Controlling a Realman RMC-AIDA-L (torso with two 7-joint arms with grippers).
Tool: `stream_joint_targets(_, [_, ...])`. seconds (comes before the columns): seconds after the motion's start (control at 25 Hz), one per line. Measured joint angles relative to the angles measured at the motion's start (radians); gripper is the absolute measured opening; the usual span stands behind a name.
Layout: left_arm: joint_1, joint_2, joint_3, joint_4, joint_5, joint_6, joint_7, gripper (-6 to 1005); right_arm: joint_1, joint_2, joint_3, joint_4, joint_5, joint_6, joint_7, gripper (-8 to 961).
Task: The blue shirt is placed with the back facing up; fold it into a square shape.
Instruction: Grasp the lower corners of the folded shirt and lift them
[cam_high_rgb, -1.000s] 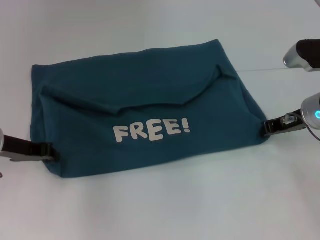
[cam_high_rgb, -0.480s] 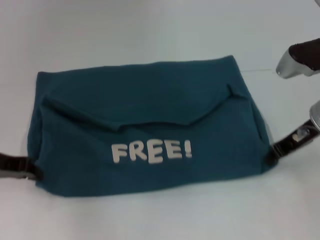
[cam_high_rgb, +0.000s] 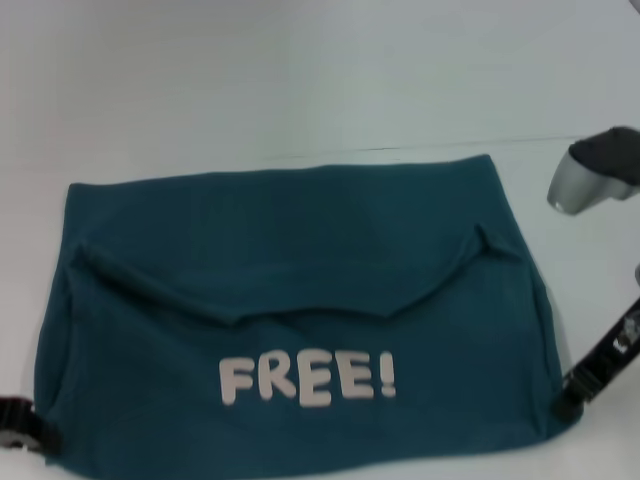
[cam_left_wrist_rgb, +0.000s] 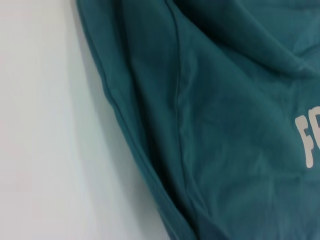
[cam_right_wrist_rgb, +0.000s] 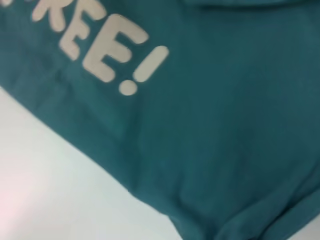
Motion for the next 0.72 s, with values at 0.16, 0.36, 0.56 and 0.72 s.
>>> stream_joint_targets(0.16, [0.027, -0.01, 0.002, 0.014, 0.003, 0.063, 0.0, 39, 0.002, 0.02, -0.003, -0.002, 0.002, -0.08, -0.039, 65])
stream_joint_targets(0.36, [0.077, -0.043, 0.007, 0.095, 0.013, 0.159, -0.021, 39, -0.003, 0.033, -0.052, -0.003, -0.004, -0.123, -0.04, 65])
stream_joint_targets(0.56, [0.134, -0.064, 0.007, 0.183, 0.014, 0.248, -0.04, 39, -0.021, 0.036, -0.083, 0.008, -0.006, -0.141, -0.031, 64])
stream_joint_targets(0.72, [0.167, -0.071, 0.016, 0.231, 0.035, 0.31, -0.05, 39, -0.032, 0.036, -0.083, 0.001, -0.023, -0.155, -0.024, 64])
